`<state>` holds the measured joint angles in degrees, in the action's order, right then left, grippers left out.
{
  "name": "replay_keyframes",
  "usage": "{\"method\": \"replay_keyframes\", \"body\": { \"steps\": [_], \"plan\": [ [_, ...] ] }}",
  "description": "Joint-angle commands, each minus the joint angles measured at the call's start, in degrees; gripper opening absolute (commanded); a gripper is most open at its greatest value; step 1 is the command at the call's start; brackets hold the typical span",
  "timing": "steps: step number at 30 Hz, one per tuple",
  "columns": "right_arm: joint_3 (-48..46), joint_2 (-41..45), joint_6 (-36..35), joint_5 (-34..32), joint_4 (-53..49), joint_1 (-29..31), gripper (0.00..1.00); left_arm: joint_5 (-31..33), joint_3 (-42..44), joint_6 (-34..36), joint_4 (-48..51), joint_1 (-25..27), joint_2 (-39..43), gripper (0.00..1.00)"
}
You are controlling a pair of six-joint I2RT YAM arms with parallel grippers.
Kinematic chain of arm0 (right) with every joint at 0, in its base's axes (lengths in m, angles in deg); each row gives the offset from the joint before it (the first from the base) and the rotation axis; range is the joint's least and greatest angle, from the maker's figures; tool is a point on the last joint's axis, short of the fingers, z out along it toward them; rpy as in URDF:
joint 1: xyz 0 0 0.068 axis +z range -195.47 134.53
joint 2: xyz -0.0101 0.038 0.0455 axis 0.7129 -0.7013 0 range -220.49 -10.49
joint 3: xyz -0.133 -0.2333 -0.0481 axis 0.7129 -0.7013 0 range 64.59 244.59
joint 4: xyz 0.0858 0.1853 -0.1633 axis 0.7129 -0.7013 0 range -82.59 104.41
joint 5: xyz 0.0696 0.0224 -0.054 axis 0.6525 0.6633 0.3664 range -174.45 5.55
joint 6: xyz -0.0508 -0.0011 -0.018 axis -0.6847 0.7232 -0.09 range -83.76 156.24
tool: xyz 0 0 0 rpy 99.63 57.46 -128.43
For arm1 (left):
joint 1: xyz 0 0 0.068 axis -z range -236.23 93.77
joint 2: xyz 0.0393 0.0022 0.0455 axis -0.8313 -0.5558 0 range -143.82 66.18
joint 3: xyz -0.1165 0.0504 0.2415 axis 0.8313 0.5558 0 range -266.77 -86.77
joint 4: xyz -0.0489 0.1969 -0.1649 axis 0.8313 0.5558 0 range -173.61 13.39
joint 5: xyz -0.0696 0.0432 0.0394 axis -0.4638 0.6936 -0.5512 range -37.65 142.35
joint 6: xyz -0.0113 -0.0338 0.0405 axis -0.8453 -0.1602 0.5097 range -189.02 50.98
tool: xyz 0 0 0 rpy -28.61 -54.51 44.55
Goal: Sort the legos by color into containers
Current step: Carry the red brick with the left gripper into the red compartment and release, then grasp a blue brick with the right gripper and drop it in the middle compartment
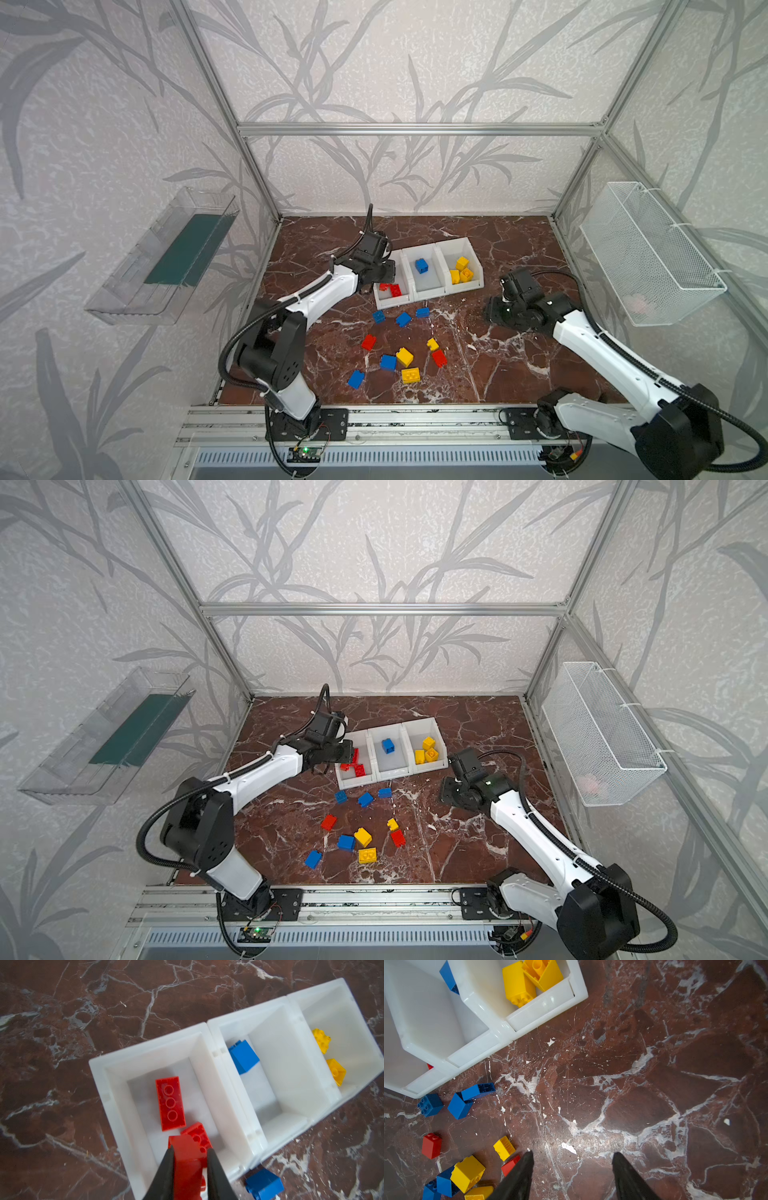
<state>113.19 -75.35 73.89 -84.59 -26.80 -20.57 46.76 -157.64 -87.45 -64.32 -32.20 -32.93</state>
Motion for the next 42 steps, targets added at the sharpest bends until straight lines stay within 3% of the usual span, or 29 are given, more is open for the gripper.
{"method": "replay_keyframes", "body": {
  "steps": [1, 4, 7, 10, 19, 31, 38, 42],
  "plan": [
    [0.2, 2.0, -0.2, -0.3, -1.4, 0.1, 0.61, -3.0, -3.8, 1.7, 2.2, -0.4, -2.5, 0.18],
    [0.0, 2.1, -0.3, -0.3, -1.7, 0.0, 0.62, -2.3, -4.0, 1.7, 1.6, -0.8, -3.1, 0.24],
    [-0.2, 2.0, 0.1, -0.3, -1.8, 0.0, 0.64, -2.0, -4.0, 2.1, 1.7, -1.1, -2.8, 0.44],
    [-0.2, 2.2, 0.2, -0.2, -1.5, 0.1, 0.65, -2.2, -3.4, 2.0, 1.3, -1.0, -1.3, 0.51],
    [0.8, 1.9, -0.5, 0.3, -2.0, 0.1, 0.65, 0.5, 0.2, 1.6, 0.6, -1.2, 4.9, 0.54],
    [0.1, -0.1, -0.7, 1.3, -0.4, 1.6, 0.65, 6.3, 12.7, -3.1, -2.5, -2.4, 17.6, 0.56],
    [3.5, -9.0, -0.5, 0.2, 2.1, 8.7, 0.65, 8.6, 21.7, -5.5, -2.0, -4.0, 27.3, 0.58],
    [10.3, -17.7, -0.8, -4.2, -0.3, 14.1, 0.65, 11.6, 25.6, -6.0, -0.3, -4.7, 32.5, 0.59]
  ]
}}
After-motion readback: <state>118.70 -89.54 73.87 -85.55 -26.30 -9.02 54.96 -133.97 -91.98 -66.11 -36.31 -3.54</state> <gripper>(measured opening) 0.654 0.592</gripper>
